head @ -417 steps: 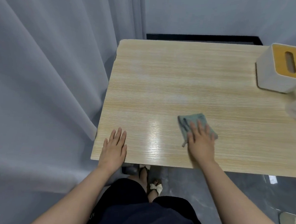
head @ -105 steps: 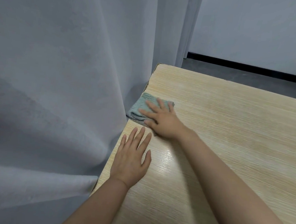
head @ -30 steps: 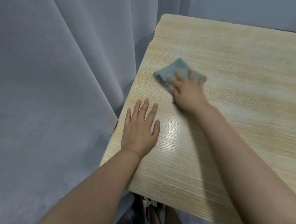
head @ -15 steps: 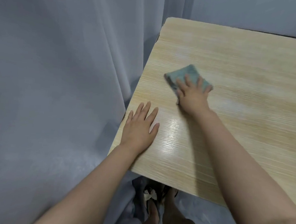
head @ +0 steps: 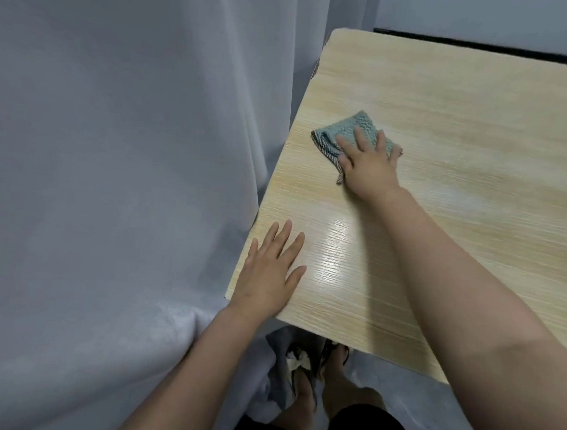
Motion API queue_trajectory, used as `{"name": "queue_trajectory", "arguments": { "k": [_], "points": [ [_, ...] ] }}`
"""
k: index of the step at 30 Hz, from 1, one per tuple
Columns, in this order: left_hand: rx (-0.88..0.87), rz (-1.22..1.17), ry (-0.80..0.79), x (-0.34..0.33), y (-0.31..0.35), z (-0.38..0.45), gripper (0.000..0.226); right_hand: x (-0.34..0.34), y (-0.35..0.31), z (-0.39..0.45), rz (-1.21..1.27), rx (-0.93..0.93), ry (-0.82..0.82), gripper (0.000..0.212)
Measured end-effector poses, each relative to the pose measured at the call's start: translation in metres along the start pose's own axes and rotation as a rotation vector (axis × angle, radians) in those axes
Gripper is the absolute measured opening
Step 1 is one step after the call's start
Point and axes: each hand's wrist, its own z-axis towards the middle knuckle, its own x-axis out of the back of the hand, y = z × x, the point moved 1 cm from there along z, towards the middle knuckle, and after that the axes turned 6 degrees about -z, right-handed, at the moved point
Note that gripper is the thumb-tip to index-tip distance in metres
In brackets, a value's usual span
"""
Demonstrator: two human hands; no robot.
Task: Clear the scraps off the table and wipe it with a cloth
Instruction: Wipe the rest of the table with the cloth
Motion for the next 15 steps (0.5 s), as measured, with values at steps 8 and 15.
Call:
{"name": "queue_trajectory", "arguments": {
  "k": [8, 15],
  "points": [
    [-0.017, 0.073, -0.063, 0.001, -0.004, -0.026, 0.055, -0.027, -0.079, -0.072, -0.056, 0.396, -0.049, 0.046],
    [-0.053, 0.05, -0.088, 0.007, -0.008, -0.027, 0.056, -0.01, 0.032, -0.069, 0.063, -0.152, -0.051, 0.047]
  ]
}}
